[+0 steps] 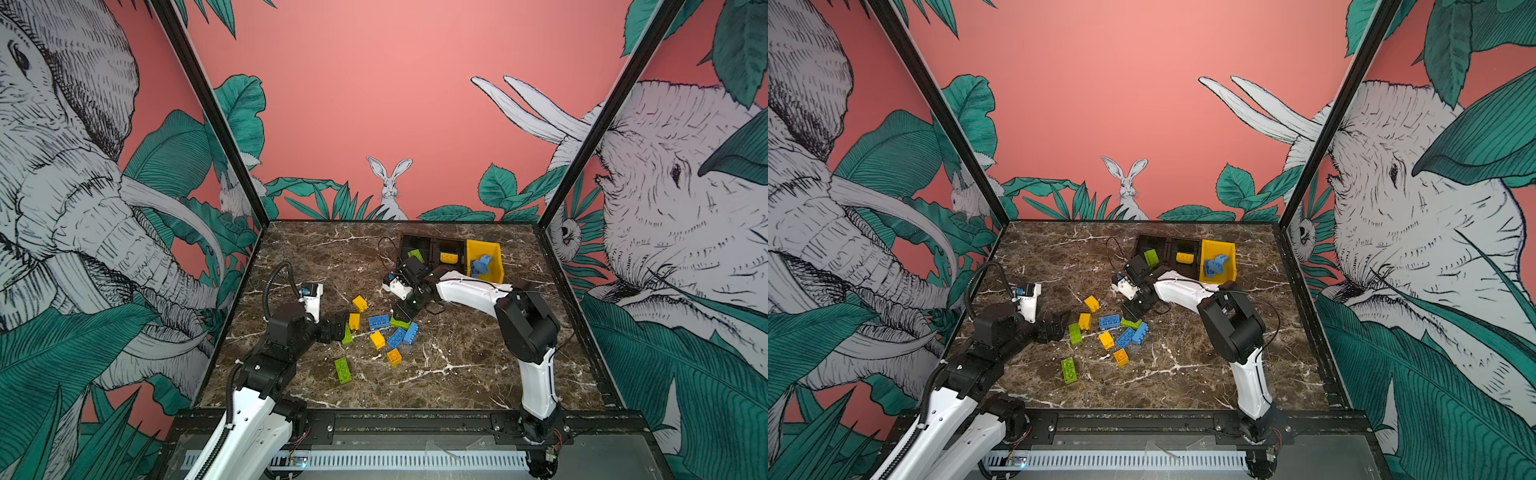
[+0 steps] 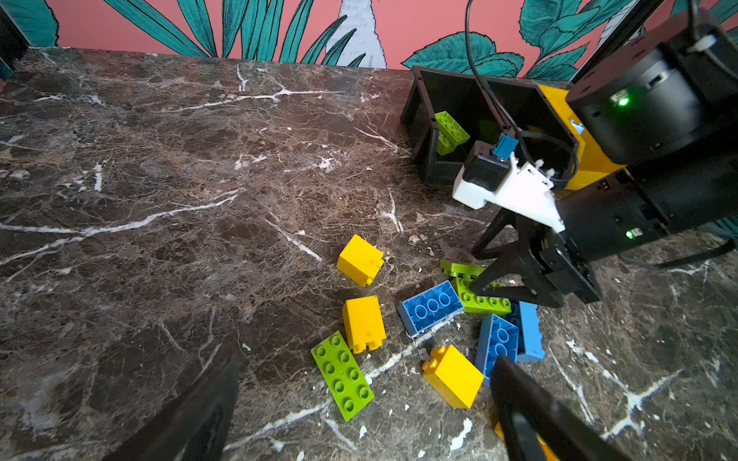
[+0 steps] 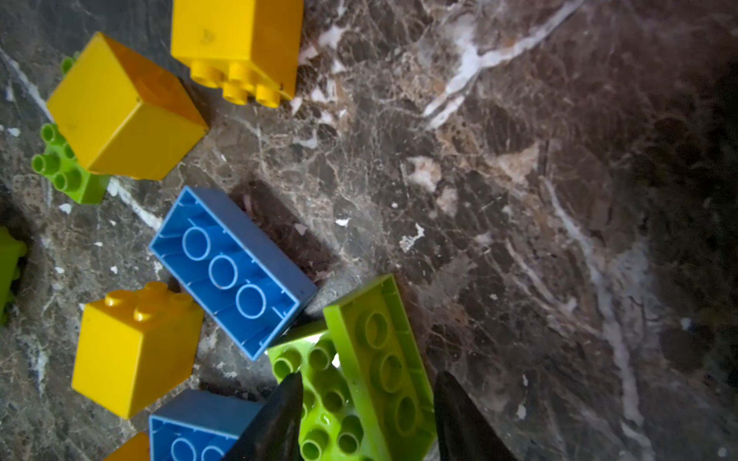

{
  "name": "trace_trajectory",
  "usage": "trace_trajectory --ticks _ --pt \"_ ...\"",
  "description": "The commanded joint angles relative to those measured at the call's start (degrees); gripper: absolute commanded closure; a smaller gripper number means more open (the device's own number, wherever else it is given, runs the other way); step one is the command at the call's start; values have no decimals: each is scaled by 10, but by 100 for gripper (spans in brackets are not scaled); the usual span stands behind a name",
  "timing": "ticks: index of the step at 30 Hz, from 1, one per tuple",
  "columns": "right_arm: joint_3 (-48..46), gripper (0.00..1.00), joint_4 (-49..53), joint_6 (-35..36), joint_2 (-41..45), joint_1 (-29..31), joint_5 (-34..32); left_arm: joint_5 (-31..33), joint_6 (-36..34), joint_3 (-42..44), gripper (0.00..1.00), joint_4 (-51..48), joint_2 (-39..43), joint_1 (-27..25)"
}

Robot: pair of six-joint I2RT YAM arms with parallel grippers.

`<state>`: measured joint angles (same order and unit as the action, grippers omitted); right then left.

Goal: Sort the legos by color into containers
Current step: 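Move the right gripper back to the lime-green bricks in the pile, then lower the right gripper and grasp a third lime-green brick, then carry the lime-green brick into the black bin and open the right gripper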

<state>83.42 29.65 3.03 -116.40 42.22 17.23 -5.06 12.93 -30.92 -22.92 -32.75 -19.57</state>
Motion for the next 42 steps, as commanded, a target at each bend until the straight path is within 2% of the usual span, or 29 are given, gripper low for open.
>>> trace_trajectory --ticks 1,7,15,23,34,42 --pt "11 52 -16 -11 -8 -3 -14 7 4 -12 1 -8 3 -1" --pt "13 57 -26 -21 -18 -11 -18 9 4 -11 1 -9 2 -2" --pt "27 57 -17 -10 -35 -11 -14 11 5 -10 1 -8 1 -2" --pt "37 64 -5 -13 -46 -10 -29 11 5 -7 1 -6 1 -2" --pt "23 86 -38 -67 7 -26 -56 9 4 -7 1 0 -5 -2" --pt "22 88 -40 -88 93 -71 -58 4 6 -2 1 17 -17 -2"
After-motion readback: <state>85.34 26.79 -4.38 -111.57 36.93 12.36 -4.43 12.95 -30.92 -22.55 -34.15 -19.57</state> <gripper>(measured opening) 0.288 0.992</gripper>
